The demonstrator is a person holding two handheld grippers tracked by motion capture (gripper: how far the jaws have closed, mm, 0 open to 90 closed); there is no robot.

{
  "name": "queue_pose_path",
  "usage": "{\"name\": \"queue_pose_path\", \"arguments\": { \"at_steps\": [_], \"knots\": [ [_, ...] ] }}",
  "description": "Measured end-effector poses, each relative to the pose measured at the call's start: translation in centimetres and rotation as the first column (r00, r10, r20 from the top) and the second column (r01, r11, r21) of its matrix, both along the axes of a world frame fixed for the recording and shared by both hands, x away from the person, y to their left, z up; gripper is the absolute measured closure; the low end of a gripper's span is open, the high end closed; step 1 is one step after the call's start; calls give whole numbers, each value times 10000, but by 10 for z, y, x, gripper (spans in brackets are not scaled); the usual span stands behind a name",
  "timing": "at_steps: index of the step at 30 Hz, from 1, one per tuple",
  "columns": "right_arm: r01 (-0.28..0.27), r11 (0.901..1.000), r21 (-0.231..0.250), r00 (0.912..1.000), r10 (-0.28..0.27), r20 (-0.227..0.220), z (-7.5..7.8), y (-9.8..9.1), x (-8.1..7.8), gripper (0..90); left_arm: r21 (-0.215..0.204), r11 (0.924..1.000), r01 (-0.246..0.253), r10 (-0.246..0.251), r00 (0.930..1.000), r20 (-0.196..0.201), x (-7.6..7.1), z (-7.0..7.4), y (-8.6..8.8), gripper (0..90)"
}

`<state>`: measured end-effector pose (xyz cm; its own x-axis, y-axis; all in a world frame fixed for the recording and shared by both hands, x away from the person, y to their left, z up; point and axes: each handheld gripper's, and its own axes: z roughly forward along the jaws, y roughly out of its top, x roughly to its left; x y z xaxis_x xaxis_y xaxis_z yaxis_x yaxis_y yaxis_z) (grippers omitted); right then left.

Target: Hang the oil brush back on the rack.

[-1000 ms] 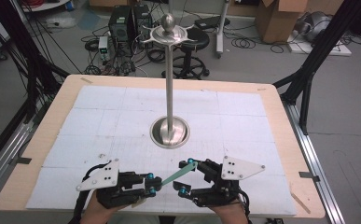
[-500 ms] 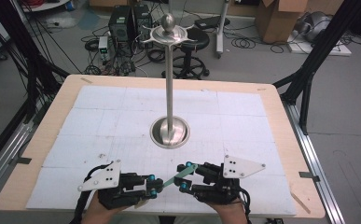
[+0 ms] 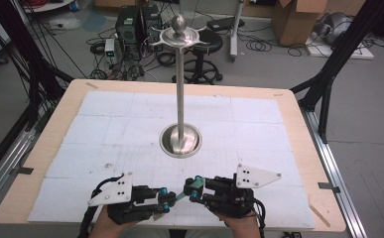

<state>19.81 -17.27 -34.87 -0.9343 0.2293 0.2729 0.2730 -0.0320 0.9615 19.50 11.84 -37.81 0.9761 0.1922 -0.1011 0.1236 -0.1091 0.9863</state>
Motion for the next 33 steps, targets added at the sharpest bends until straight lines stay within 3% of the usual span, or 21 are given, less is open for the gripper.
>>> {"name": "queue_pose_path", "arguments": {
  "at_steps": [12, 15, 19, 23, 27, 33],
  "knots": [
    [149, 9984, -554, 9996, -137, 233, 7, 8, -7, 812, 200, 9996, 216, -214, 9997, -98, -1, -4, -6, 814],
    [296, 9972, -680, 9993, -280, 240, 7, 7, -7, 820, 206, 9995, 237, -230, 9990, -371, 2, -5, -6, 602],
    [240, 9975, -669, 9995, -226, 221, 9, 4, -5, 821, 206, 9984, 526, -512, 9968, -619, 4, -5, -5, 488],
    [-489, 9967, -648, 9985, 504, 207, 13, 5, -2, 821, 123, 9939, 1098, -1084, 9907, -825, 5, -5, -6, 482],
    [-1416, 9889, -457, 9890, 1433, 363, 19, 7, 3, 821, -3, 9862, 1658, -1651, 9821, -906, 4, -6, -7, 504],
    [-2857, 9565, -588, 9567, 2882, 401, 26, 16, 15, 820, -46, 9765, 2155, -2148, 9711, -1037, 4, -5, -6, 596]
  ]
}}
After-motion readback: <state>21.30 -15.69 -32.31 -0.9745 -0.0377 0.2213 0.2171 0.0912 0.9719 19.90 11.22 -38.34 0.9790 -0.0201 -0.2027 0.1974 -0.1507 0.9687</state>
